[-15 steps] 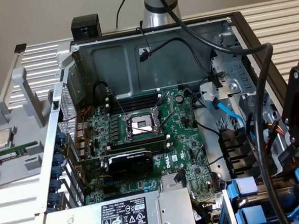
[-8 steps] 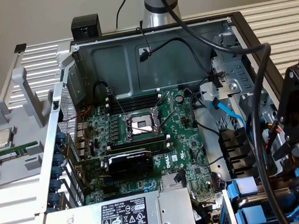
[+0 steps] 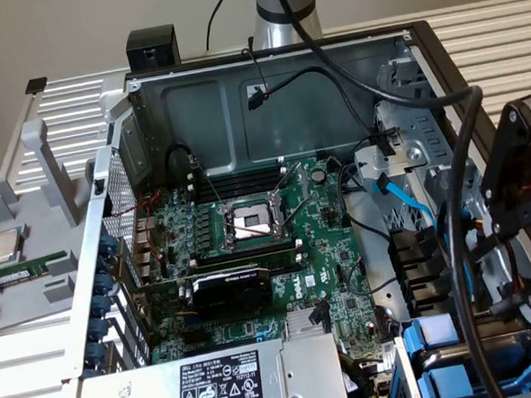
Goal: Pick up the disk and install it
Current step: 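Insert the first disk wire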
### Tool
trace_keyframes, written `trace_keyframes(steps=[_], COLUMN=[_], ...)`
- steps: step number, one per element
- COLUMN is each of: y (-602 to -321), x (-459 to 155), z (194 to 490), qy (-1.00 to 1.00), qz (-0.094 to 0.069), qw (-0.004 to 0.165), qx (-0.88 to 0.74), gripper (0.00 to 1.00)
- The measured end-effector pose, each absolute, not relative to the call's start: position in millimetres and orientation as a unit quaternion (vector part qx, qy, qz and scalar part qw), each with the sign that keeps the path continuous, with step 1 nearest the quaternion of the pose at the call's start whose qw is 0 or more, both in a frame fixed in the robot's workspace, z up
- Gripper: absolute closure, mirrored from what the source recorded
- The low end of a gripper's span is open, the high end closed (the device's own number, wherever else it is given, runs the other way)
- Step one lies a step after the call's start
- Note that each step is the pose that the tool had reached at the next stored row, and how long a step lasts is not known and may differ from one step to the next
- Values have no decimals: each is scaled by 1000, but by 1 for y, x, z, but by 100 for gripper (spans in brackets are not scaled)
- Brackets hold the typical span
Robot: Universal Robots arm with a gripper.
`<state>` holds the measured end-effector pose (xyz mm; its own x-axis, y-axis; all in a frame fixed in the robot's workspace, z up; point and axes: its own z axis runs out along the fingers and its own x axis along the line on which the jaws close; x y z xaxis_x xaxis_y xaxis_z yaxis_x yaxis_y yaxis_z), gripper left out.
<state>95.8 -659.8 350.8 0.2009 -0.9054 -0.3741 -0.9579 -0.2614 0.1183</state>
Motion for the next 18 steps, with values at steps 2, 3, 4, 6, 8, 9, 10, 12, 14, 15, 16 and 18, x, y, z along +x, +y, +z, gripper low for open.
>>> trace_keyframes(steps=[2,3,4,6,8,9,10,12,14,15,16,18], y=[-664,-666,-668,-672,-676,-677,-679,-682,-684,-684,-684,-684], x=[96,96,96,97,99,100,101,103,106,107,107,107], z=[350,350,350,350,349,349,348,346,345,344,344,343], qy=[603,602,602,601,600,600,599,598,597,597,596,596], qz=[192,193,193,195,198,199,200,203,205,206,207,209], qw=[72,73,74,76,79,81,83,86,89,90,92,94], qx=[-771,-771,-771,-771,-771,-771,-771,-770,-770,-770,-770,-770], gripper=[60,60,60,60,60,60,60,60,60,60,60,60])
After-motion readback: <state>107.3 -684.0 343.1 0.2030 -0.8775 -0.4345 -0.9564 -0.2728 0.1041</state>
